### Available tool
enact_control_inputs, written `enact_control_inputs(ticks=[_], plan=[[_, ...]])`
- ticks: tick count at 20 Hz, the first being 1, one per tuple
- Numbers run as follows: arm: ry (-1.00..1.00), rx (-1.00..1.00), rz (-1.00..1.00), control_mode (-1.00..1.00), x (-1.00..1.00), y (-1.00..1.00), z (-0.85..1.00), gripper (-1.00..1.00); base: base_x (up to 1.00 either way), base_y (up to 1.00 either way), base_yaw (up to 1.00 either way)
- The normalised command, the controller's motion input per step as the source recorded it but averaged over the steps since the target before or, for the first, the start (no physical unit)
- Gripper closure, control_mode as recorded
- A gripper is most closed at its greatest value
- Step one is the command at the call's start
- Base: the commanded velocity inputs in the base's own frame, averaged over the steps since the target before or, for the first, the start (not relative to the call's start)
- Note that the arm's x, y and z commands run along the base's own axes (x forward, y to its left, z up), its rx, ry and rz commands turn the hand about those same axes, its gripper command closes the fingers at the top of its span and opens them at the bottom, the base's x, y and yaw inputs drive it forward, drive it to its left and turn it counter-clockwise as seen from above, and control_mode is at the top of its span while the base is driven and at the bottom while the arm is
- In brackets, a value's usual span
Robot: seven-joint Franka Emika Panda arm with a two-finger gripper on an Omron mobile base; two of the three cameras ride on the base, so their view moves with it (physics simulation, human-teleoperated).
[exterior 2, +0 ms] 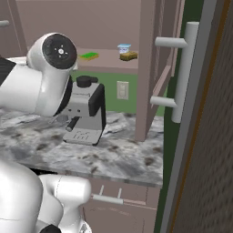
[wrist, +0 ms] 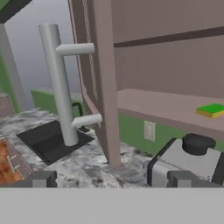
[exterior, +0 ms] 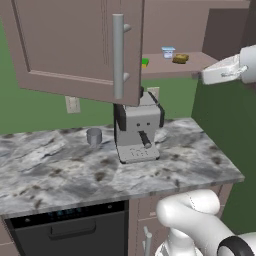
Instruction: Pick the sponge and sponge from the cabinet and place them on the counter.
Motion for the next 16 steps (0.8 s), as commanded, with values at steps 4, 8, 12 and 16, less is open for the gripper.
enact_control_inputs(ticks=[4, 8, 12, 16], plan=[[-0.17, 0.02, 0.13, -1.0, 0.16, -0.1, -0.14, -1.0, 0.0, 0.0, 0.0], [-0.2, 0.02, 0.12, -1.0, 0.12, -0.02, -0.13, -1.0, 0.0, 0.0, 0.0], [-0.16, 0.03, 0.1, -1.0, 0.13, 0.0, -0.04, -1.0, 0.0, 0.0, 0.0], [-0.14, 0.04, 0.09, -1.0, 0.11, 0.0, 0.0, -1.0, 0.0, 0.0, 0.0]])
